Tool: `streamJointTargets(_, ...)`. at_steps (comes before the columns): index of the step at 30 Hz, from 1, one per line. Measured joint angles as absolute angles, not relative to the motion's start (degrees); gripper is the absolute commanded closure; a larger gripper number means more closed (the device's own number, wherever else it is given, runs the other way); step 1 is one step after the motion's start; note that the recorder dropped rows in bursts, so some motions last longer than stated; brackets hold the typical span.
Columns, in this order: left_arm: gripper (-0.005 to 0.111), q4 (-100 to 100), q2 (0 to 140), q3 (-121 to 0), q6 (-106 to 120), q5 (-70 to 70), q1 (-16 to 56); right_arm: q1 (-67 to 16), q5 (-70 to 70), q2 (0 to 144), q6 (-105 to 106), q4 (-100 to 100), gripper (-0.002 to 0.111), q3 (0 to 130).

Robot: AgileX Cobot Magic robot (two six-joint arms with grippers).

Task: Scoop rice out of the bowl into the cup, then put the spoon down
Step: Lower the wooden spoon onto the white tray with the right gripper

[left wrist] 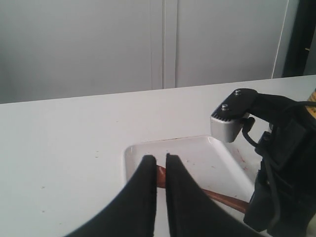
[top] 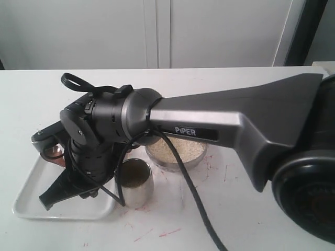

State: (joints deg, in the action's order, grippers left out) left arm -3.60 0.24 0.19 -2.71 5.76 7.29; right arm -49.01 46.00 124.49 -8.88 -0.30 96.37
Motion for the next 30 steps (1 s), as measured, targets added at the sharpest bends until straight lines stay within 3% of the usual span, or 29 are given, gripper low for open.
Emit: streamJointTargets(30, 0.092, -3.60, 0.24, 0.19, -2.71, 5.76, 7.29, -49.01, 46.34, 126.31, -8.99, 0.00, 0.108, 96.50)
